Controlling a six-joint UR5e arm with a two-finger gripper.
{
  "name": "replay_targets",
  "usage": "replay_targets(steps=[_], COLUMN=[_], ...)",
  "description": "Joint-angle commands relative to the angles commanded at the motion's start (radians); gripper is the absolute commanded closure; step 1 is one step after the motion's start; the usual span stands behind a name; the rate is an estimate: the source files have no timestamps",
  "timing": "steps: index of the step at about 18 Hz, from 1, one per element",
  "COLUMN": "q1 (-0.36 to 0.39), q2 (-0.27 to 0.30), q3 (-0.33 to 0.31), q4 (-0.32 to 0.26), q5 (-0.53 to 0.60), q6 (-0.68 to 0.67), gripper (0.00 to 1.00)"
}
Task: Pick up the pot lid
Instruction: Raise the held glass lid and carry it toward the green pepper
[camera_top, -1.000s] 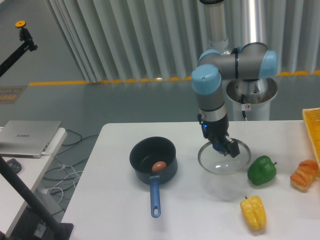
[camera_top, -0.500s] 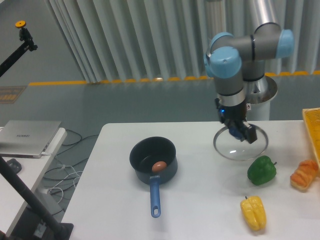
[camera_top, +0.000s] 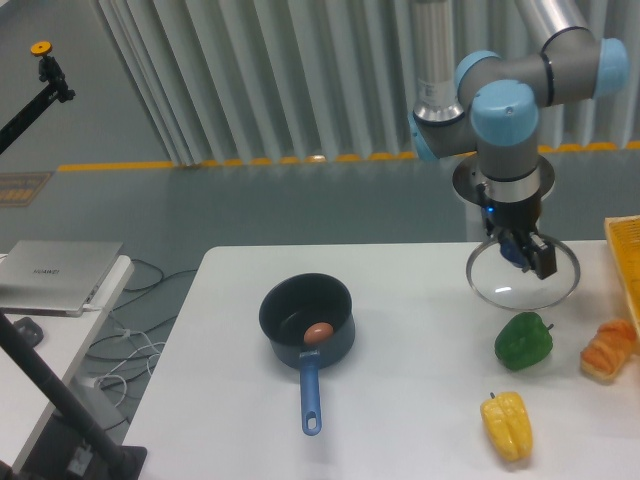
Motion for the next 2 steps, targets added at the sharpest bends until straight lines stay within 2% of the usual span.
replay_targets(steps=[2], q1=[0.005], q2=[0.0], q3=[0.005], q4=[-0.002], q5=[0.0], q6=[0.002], gripper=[0.51])
